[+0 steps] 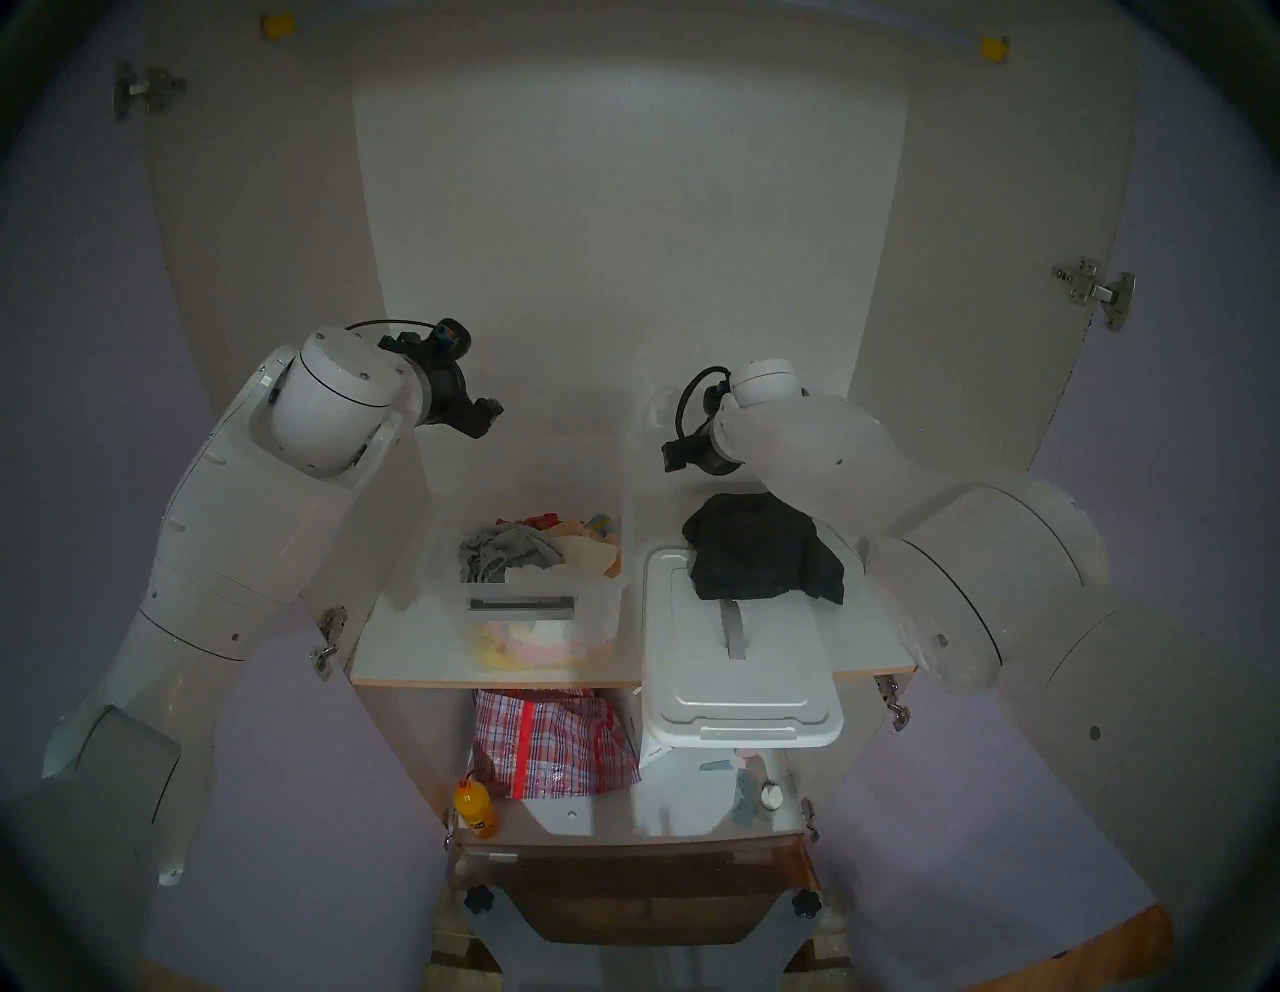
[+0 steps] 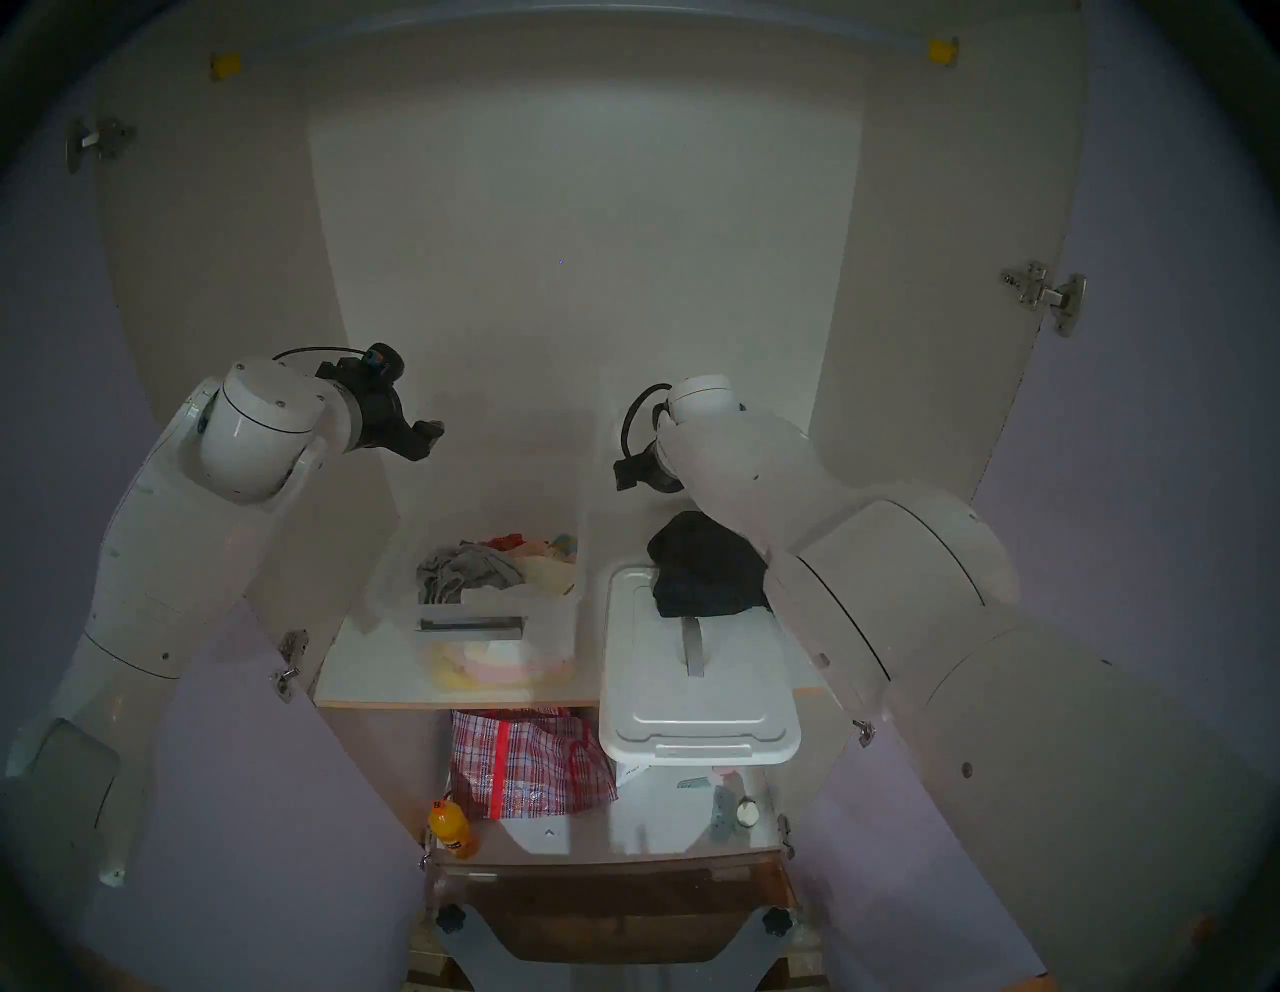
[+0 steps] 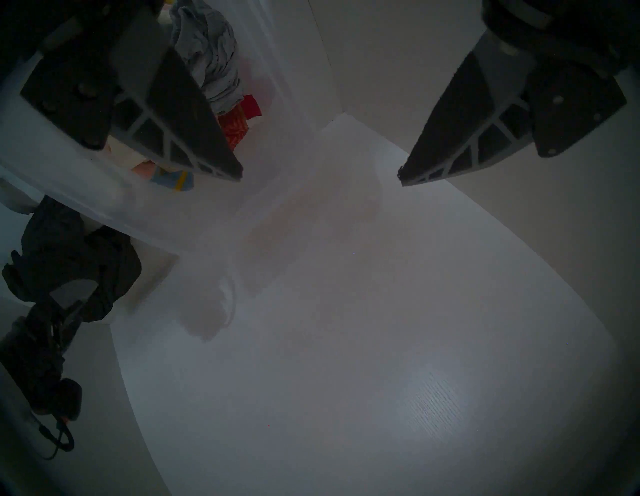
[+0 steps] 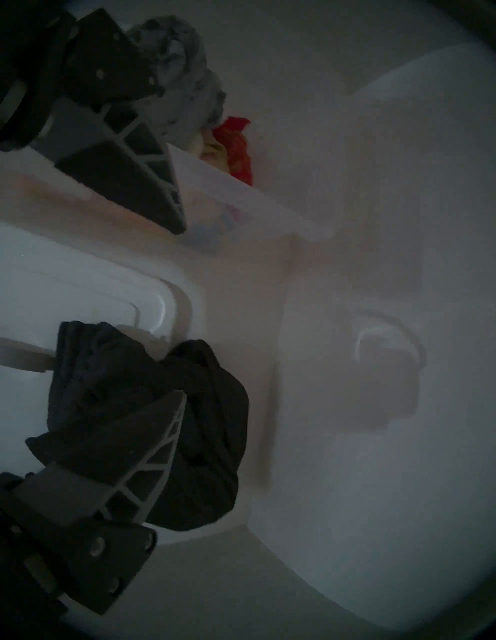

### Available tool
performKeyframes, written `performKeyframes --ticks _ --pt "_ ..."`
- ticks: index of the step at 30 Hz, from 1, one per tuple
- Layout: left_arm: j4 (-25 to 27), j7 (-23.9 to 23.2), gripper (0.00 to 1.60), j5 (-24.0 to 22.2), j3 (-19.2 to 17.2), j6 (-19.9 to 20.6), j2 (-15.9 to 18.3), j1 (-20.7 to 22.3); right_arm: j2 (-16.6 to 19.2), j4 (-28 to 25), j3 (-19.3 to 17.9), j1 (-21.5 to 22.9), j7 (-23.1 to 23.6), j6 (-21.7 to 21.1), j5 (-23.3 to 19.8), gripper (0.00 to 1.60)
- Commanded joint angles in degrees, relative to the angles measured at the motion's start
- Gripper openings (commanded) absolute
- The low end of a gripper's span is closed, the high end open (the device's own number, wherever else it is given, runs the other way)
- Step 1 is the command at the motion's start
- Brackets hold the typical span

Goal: Take clothing out of the storage bin and put the lid back on the bin

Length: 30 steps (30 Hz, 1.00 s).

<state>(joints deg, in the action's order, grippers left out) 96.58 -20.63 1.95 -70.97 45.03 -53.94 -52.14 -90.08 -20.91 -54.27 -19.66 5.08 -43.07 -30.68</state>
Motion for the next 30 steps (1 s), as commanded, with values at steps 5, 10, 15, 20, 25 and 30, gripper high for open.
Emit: performKeyframes --ticks 5,10,15,20,25,30 --pt "1.3 0.0 1.6 -0.1 -0.8 -0.7 0.1 1.8 6.8 -14.0 0.8 -6.4 -4.0 -2.2 1.3 1.6" --pt "1.3 0.0 1.6 -0.1 -0.7 -0.7 0.1 1.8 10.6 -23.7 -0.4 -12.1 -4.1 -7.2 0.1 1.6" --pt "1.3 0.0 1.6 -0.1 -0.7 -0.7 0.2 1.8 12.6 -32.1 -4.0 -18.8 -5.8 -11.5 -1.9 1.6" --pt "1.3 0.0 1.6 -0.2 -0.7 -0.7 0.2 1.8 12.9 -41.5 -6.4 -25.5 -8.3 -11.9 -2.3 1.6" --pt "1.3 0.1 1.6 -0.2 -0.7 -0.7 0.2 1.8 10.4 -46.7 -8.5 -31.1 -19.3 -9.7 1.5 1.6" --pt "1.3 0.1 1.6 -0.2 -0.7 -0.7 0.2 1.8 6.0 -42.1 -9.9 -31.6 -26.1 -7.7 2.0 1.6"
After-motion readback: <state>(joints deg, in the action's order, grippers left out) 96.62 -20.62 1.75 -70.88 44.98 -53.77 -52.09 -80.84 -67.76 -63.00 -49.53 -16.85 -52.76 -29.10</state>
